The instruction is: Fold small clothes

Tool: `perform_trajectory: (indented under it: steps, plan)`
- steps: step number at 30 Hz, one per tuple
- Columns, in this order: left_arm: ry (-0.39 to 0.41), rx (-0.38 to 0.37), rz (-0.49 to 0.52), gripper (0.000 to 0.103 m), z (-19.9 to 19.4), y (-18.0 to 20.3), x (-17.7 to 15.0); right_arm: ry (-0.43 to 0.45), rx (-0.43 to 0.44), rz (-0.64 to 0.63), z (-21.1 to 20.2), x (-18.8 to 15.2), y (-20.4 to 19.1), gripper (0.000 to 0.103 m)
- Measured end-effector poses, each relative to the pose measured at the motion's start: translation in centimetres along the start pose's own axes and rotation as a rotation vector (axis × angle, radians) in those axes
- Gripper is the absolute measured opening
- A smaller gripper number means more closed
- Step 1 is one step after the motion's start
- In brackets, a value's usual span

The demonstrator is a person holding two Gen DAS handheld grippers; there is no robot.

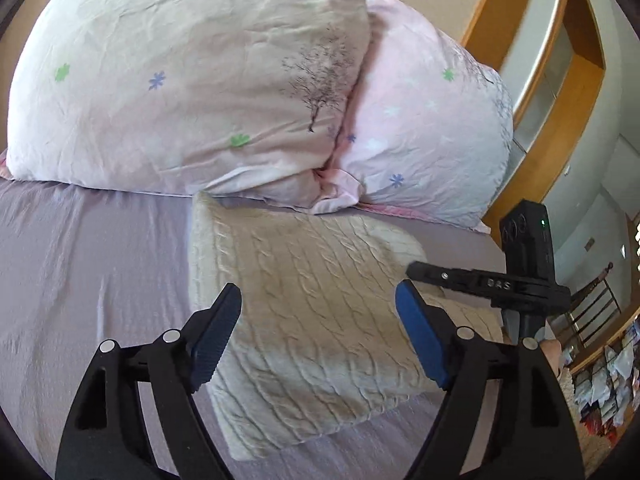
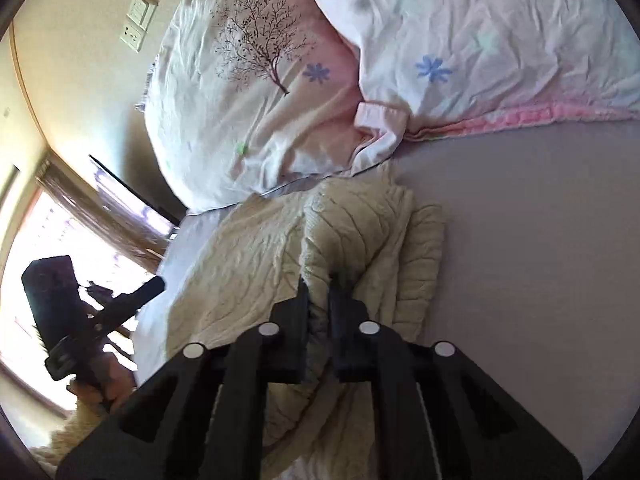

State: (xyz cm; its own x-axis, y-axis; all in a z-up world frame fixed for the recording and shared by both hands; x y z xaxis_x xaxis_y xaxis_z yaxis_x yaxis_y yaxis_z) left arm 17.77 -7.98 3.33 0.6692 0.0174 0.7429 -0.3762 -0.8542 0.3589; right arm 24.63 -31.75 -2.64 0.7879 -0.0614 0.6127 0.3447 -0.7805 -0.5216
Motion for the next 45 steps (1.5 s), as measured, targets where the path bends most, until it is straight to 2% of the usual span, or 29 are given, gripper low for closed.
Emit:
perform_trajectory:
  steps: [2,4,6,7,9,10,11,12,13,14,15,17,18,19,20,21,22,24,25,26,28,29,31,34,36,43,45]
  plan:
    - [-0.033,-0.018,0.014,0.08,0.9,0.9,-0.8,0.048,-0.074,0.045,-0.9,0.5,2.0,0.007]
    - [-0.042,-0.077,0.021,0.08,1.5,2.0,-1.5,0.055,-0.162,0.103,-1.2,0.8,4.3,0.007]
    - [-0.039,-0.06,0.048,0.08,1.6,2.8,-2.1,0.047,-0.207,0.096,-1.0,0.5,4.4,0.008]
    - [-0.039,-0.045,0.065,0.08,1.5,3.1,-2.4,0.055,-0.229,0.07,-1.1,0.5,4.0,0.011]
    - [-0.033,-0.044,0.075,0.08,0.4,3.3,-2.8,0.103,-0.266,0.048,-2.4,0.9,2.9,0.026]
    - [-0.02,-0.038,0.074,0.08,-0.5,3.0,-3.0,0.139,-0.243,0.055,-3.6,0.9,2.3,0.03]
    - [-0.001,-0.022,0.076,0.081,-1.5,2.7,-3.2,0.183,-0.167,0.054,-5.5,0.6,1.1,0.04]
    - [0.018,0.002,0.082,0.086,-2.5,2.3,-3.4,0.209,-0.093,0.041,-7.2,0.0,0.3,0.047]
    - [0.038,0.032,0.082,0.092,-3.3,1.8,-3.6,0.226,-0.028,0.02,-8.5,-0.7,-1.1,0.059]
    - [0.052,0.053,0.08,0.092,-4.2,1.2,-4.1,0.227,0.039,-0.007,-9.4,-1.6,-2.7,0.067]
    - [0.051,0.07,0.072,0.095,-4.6,0.7,-4.5,0.201,0.109,-0.035,-8.7,-2.3,-4.9,0.069]
    - [0.031,0.113,0.038,0.101,-5.0,-0.3,-5.5,0.121,0.167,-0.058,-8.0,-4.3,-6.5,0.077]
    - [0.025,0.125,0.021,0.102,-5.1,-0.6,-6.0,0.076,0.136,-0.046,-6.9,-5.1,-6.4,0.078]
    - [0.017,0.125,0.006,0.102,-5.1,-0.8,-6.5,0.044,0.048,-0.021,-6.0,-5.4,-5.4,0.078]
    - [0.003,0.127,-0.007,0.102,-4.9,-1.1,-6.9,0.013,-0.06,0.01,-5.0,-5.6,-3.7,0.072]
    - [-0.015,0.143,-0.021,0.102,-4.7,-1.3,-7.3,-0.011,-0.122,0.055,-4.1,-5.9,-2.0,0.064]
    - [-0.032,0.172,-0.034,0.102,-4.4,-1.6,-7.7,-0.011,-0.124,0.094,-4.2,-6.1,-1.0,0.061]
    - [-0.078,0.234,-0.051,0.102,-3.9,-2.0,-8.5,0.034,-0.085,0.107,-6.0,-6.1,-1.1,0.064]
    - [-0.098,0.249,-0.057,0.102,-3.6,-2.1,-8.9,0.064,-0.096,0.087,-7.1,-6.3,-1.7,0.079]
    - [-0.113,0.253,-0.061,0.102,-3.3,-2.1,-9.2,0.095,-0.13,0.067,-8.1,-6.5,-2.1,0.101]
    - [-0.13,0.27,-0.059,0.102,-2.9,-1.9,-9.8,0.153,-0.204,0.014,-10.0,-7.3,-2.7,0.101]
    - [-0.136,0.282,-0.05,0.102,-2.7,-1.8,-10.0,0.155,-0.225,-0.005,-9.5,-7.5,-2.7,0.101]
    - [-0.154,0.302,-0.028,0.102,-2.1,-1.5,-10.5,0.116,-0.308,-0.024,-8.9,-8.8,-2.2,0.101]
    - [-0.204,0.32,-0.006,0.102,-1.1,-1.4,-11.3,-0.004,-0.429,-0.051,-6.3,-10.6,-1.7,0.101]
    - [-0.197,0.345,0.026,0.102,-0.8,-1.2,-11.5,-0.056,-0.46,-0.071,-5.0,-11.7,-1.5,0.101]
    - [-0.206,0.409,0.074,0.102,-0.3,-1.3,-11.7,-0.088,-0.611,-0.201,-3.1,-13.3,-2.7,0.101]
    - [-0.203,0.409,0.077,0.102,-0.3,-1.3,-11.7,-0.083,-0.604,-0.206,-3.1,-13.4,-2.8,0.101]
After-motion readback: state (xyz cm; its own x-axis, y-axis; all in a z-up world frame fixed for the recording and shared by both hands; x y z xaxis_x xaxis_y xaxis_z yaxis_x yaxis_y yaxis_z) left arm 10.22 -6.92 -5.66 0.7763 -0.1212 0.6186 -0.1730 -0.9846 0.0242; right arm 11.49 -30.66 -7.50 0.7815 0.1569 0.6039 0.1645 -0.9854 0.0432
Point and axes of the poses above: each gripper's, at about its wrist camera, not at the fingertips, and z roughly the way its jaws point, y to its right, x to its top, the point moved 6 cm from there along z, roughly the way its jaws point, and after that the axes turned 4 degrees about -x, right-handed, at the moved point
